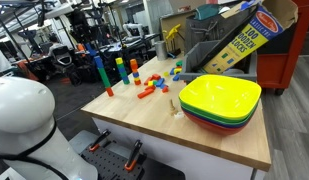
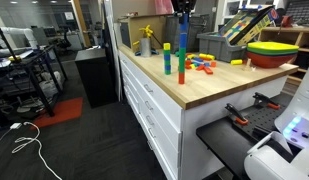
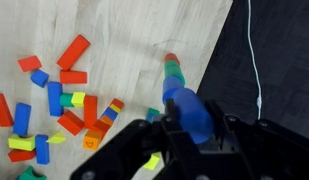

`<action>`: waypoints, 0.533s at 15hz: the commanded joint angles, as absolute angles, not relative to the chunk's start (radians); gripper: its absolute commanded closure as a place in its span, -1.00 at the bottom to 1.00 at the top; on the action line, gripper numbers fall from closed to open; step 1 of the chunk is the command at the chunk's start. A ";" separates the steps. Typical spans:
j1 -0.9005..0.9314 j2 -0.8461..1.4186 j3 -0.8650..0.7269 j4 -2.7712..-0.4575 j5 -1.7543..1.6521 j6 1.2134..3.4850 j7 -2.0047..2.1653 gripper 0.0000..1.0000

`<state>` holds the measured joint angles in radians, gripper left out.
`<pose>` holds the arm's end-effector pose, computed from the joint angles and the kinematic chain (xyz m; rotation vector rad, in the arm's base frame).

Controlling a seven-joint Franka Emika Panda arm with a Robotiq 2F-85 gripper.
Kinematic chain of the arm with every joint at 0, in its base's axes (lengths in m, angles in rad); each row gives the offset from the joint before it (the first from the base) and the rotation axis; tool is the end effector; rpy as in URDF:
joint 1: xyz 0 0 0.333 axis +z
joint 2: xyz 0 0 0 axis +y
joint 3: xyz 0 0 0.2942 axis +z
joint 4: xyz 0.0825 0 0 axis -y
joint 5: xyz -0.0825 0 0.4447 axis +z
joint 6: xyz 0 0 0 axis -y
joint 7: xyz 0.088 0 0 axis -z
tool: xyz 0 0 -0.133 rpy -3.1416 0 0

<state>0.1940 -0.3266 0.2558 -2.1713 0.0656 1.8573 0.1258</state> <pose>0.4687 0.2376 0.4594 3.0915 0.4557 0.0131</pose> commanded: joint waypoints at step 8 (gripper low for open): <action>0.191 -0.290 0.252 -2.122 0.052 1.841 0.152 0.83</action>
<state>0.1926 -0.3109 0.2557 -2.1562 0.0642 1.8575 0.1258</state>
